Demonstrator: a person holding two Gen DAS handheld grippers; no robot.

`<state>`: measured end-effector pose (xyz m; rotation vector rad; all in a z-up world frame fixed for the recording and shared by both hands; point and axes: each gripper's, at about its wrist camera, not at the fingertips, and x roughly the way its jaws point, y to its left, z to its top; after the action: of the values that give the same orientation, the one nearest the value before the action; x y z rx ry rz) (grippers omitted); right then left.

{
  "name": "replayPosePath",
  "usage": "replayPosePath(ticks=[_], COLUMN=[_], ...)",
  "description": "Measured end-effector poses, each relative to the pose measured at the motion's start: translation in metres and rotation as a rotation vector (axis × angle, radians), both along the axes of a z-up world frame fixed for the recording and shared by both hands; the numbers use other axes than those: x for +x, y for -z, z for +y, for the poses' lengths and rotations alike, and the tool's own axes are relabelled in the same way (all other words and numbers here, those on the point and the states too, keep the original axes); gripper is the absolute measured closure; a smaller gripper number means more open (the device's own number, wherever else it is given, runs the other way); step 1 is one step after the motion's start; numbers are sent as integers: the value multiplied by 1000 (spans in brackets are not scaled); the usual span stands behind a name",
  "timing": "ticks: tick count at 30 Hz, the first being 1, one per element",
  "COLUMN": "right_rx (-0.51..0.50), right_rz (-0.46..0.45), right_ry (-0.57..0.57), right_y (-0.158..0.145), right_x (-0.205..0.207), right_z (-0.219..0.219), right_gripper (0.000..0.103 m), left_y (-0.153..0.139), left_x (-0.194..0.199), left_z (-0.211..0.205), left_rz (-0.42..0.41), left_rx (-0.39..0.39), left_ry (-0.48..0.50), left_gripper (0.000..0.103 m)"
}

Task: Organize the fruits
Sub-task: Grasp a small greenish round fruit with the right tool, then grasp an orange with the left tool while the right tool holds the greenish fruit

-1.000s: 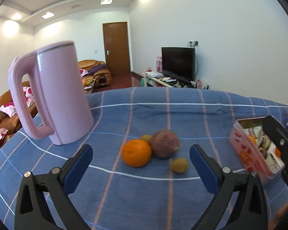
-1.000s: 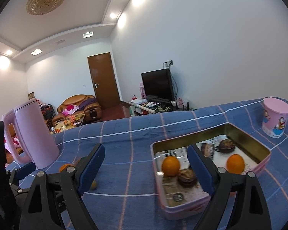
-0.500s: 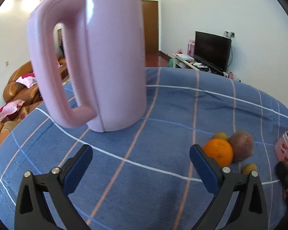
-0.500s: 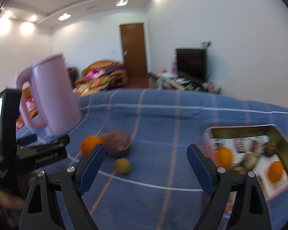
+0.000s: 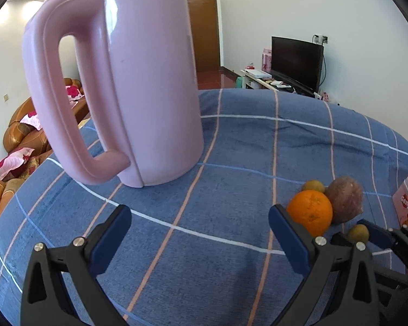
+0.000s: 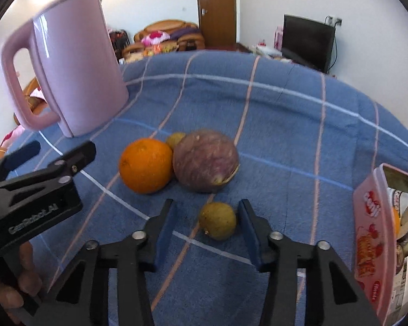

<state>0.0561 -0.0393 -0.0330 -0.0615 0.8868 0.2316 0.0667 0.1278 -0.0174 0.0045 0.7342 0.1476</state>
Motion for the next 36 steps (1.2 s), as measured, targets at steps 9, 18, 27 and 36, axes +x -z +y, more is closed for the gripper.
replayPosePath(ticks=[9, 18, 27, 36], right_rx=[95, 155, 183, 192], right_rz=[-142, -262, -235, -202], right_ry=[62, 163, 161, 153], right_y=[-22, -39, -34, -30], right_x=[-34, -62, -57, -49], right_z=[-27, -51, -54, -54], right_gripper=[76, 76, 76, 76], left_y=[-8, -9, 5, 22], left_x=[-10, -14, 30, 53], left_z=[-9, -51, -63, -47], left_rz=[-49, -41, 91, 201], left_rx=[-23, 36, 31, -119], left_ry=[86, 297, 308, 297], left_gripper=[0, 0, 1, 10])
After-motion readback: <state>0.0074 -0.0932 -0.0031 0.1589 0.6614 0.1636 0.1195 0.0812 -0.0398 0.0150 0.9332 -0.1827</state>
